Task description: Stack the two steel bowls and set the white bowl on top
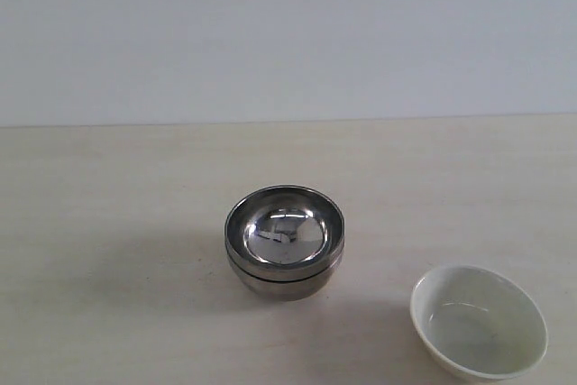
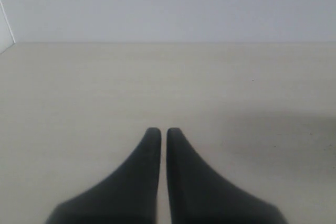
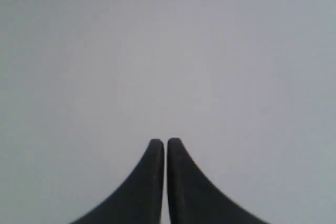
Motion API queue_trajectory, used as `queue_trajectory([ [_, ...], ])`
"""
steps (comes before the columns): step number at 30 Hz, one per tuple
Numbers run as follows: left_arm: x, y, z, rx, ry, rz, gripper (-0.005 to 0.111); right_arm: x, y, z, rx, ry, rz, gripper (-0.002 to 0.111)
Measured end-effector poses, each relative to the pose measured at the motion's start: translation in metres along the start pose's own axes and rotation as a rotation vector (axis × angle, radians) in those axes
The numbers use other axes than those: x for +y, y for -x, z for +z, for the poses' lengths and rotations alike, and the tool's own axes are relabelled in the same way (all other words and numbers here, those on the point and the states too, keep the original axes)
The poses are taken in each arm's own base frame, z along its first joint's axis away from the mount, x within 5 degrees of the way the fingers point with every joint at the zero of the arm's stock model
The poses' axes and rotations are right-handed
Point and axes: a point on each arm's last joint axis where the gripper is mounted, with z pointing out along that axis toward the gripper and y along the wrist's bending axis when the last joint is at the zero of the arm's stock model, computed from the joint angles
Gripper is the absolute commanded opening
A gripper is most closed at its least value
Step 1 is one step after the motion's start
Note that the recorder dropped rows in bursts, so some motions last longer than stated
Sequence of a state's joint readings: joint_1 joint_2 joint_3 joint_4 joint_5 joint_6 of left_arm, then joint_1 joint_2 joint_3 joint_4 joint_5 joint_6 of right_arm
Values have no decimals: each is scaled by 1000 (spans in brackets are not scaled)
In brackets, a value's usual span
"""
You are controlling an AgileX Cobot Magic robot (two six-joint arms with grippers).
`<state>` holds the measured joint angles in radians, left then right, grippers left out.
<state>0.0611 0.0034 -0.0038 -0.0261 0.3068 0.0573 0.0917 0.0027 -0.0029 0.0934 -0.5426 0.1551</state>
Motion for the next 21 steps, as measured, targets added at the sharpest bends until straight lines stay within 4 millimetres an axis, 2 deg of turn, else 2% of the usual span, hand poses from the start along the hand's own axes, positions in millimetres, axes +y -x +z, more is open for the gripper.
queue_trajectory([
  [3,0,0,0,0,0,0,4,10,22,8,-53,58,96,0],
  [6,0,0,0,0,0,0,4,27,61,20,-21,131,58,0],
  [10,0,0,0,0,0,0,4,33,103,43,105,47,-51,0],
  [12,0,0,0,0,0,0,4,28,111,60,226,-56,-123,0],
  [14,0,0,0,0,0,0,4,23,110,78,367,-132,-192,0],
  [17,0,0,0,0,0,0,4,20,95,107,656,-170,-275,0],
  [21,0,0,0,0,0,0,4,23,51,147,1057,-63,-297,0],
])
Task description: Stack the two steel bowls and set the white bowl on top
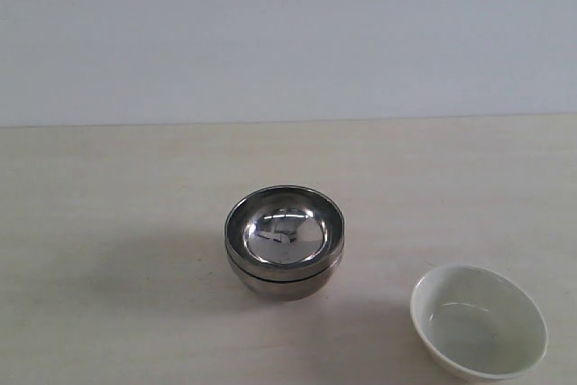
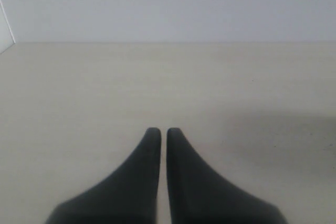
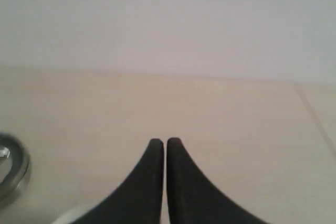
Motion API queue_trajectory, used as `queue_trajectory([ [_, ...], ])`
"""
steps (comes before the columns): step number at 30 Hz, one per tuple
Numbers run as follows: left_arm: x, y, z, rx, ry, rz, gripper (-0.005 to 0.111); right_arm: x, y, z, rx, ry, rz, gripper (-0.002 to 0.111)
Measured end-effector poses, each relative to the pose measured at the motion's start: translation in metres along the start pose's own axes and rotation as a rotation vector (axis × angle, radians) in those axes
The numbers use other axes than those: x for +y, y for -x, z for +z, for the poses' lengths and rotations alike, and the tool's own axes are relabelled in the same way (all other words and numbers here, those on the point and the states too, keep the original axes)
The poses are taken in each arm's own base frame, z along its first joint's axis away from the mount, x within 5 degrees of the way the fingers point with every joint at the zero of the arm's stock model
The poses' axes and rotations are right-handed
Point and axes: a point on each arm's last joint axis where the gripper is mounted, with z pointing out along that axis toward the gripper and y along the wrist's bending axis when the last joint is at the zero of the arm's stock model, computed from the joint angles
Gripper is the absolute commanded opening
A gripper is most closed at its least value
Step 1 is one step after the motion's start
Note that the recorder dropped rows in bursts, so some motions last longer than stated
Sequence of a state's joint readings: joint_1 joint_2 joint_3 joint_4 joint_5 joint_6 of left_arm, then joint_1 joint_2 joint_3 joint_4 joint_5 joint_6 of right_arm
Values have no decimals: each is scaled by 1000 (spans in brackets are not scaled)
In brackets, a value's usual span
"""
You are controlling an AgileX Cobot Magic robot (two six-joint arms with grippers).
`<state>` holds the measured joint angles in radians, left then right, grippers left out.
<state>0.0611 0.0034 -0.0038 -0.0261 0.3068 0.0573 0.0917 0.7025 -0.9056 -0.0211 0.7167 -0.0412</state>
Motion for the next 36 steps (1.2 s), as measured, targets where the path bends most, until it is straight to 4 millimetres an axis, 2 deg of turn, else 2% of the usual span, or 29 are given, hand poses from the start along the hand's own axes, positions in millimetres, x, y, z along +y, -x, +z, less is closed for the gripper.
queue_trajectory([
  [3,0,0,0,0,0,0,4,6,4,44,166,82,-56,0],
  [5,0,0,0,0,0,0,4,8,-3,77,293,105,-86,0],
  [8,0,0,0,0,0,0,4,10,-25,123,508,143,-133,0],
  [12,0,0,0,0,0,0,4,13,-56,170,732,191,-170,1],
  [14,0,0,0,0,0,0,4,14,-71,187,812,209,-181,8],
  [16,0,0,0,0,0,0,4,15,-83,200,873,221,-183,23],
  [20,0,0,0,0,0,0,4,16,-98,220,916,226,-181,66],
  [22,0,0,0,0,0,0,4,16,-100,223,913,226,-181,75],
  [24,0,0,0,0,0,0,4,16,-100,224,907,228,-181,72],
  [28,0,0,0,0,0,0,4,16,-101,225,909,229,-178,59],
  [36,0,0,0,0,0,0,4,23,-121,242,977,300,-155,58],
])
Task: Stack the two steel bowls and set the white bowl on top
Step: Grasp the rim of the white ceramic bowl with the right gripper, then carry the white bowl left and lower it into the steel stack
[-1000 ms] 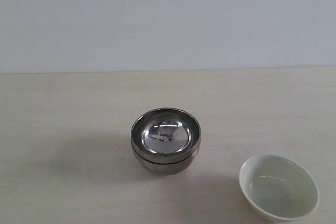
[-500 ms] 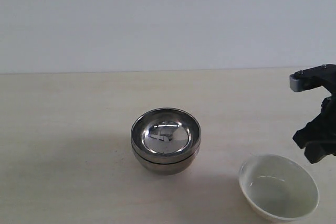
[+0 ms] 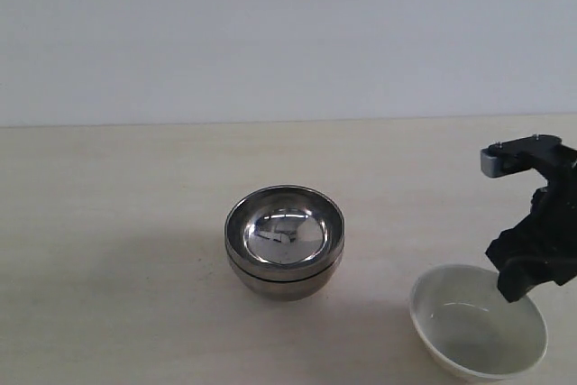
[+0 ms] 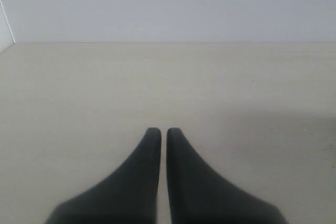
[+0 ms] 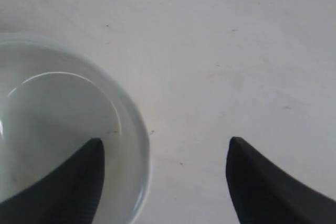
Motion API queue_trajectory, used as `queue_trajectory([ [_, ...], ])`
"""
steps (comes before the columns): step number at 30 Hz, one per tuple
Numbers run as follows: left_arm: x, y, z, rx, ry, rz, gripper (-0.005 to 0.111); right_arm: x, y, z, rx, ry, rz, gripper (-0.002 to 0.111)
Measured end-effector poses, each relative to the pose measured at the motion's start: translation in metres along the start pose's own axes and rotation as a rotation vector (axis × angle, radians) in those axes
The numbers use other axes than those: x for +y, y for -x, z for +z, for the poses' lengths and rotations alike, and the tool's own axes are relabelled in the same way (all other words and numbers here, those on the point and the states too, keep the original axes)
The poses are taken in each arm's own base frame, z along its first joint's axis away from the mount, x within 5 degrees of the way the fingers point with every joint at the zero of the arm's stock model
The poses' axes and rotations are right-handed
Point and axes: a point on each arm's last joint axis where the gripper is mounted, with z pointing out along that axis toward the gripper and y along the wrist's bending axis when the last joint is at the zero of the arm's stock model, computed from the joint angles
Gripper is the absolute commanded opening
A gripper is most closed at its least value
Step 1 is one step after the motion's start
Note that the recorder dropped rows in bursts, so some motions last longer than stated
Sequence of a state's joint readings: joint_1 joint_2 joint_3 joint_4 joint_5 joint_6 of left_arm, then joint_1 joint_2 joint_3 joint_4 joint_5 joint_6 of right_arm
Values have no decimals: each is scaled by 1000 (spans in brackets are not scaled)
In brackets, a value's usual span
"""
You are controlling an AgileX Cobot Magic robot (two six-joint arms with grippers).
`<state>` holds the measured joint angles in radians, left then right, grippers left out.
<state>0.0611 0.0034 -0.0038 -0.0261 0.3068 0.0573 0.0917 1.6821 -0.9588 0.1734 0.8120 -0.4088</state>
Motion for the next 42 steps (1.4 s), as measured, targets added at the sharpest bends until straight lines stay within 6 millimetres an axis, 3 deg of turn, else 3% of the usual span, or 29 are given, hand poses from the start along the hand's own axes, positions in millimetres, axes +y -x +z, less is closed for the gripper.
queue_trajectory([
  [12,0,0,0,0,0,0,4,0,5,18,7,47,-3,58],
  [15,0,0,0,0,0,0,4,0,6,41,48,93,45,58],
  [17,0,0,0,0,0,0,4,-1,5,49,69,99,52,45],
  [20,0,0,0,0,0,0,4,-1,7,48,71,104,49,0],
  [31,0,0,0,0,0,0,4,0,30,16,51,133,49,0],
  [42,0,0,0,0,0,0,4,16,54,-71,-213,194,43,0],
])
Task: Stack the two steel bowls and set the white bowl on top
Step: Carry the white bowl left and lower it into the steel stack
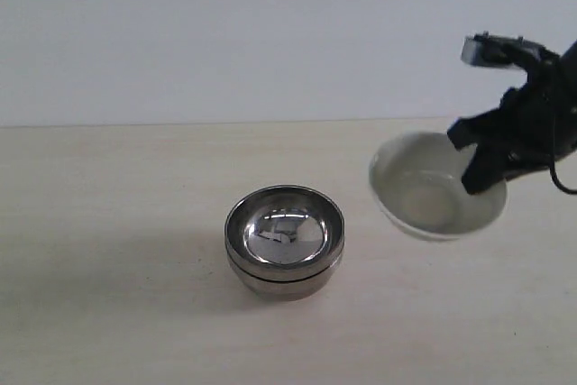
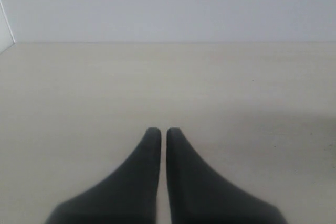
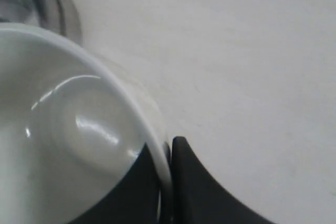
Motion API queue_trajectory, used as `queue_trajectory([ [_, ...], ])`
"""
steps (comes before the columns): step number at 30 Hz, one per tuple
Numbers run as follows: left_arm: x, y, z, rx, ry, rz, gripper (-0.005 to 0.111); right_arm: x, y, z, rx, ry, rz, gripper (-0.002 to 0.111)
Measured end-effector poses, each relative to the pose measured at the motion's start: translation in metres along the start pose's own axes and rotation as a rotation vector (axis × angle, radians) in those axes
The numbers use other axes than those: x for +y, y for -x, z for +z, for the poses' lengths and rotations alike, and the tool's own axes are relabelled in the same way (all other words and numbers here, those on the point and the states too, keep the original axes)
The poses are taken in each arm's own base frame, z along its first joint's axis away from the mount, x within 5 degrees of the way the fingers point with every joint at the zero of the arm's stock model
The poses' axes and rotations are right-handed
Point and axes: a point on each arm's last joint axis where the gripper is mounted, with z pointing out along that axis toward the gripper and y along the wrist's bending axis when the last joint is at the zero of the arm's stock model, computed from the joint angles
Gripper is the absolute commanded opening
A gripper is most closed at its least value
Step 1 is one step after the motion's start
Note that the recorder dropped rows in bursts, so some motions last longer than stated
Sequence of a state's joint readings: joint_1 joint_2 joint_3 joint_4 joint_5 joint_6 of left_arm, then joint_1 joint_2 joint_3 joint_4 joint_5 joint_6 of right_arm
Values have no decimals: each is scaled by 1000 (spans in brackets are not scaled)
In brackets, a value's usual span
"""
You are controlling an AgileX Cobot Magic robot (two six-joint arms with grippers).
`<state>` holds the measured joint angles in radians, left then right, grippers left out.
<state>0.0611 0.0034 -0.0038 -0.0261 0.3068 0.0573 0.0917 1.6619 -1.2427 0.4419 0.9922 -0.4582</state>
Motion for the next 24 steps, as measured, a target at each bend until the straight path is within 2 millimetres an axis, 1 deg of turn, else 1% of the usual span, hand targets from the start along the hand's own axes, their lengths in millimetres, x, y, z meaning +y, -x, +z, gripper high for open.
queue_trajectory([
  [2,0,0,0,0,0,0,4,10,10,-12,-56,62,17,0],
  [4,0,0,0,0,0,0,4,25,22,-20,-108,129,16,0],
  [5,0,0,0,0,0,0,4,33,26,-21,-125,145,4,0],
  [7,0,0,0,0,0,0,4,56,33,-21,-152,173,-50,0],
  [9,0,0,0,0,0,0,4,81,39,-14,-160,203,-103,0],
  [11,0,0,0,0,0,0,4,103,45,-2,-152,234,-119,0],
  [14,0,0,0,0,0,0,4,125,53,22,-114,246,-139,0],
  [16,0,0,0,0,0,0,4,132,57,39,-81,232,-138,0],
  [18,0,0,0,0,0,0,4,135,59,56,-41,205,-125,0],
  [21,0,0,0,0,0,0,4,128,59,74,5,147,-88,0],
  [24,0,0,0,0,0,0,4,118,58,88,42,75,-76,0],
])
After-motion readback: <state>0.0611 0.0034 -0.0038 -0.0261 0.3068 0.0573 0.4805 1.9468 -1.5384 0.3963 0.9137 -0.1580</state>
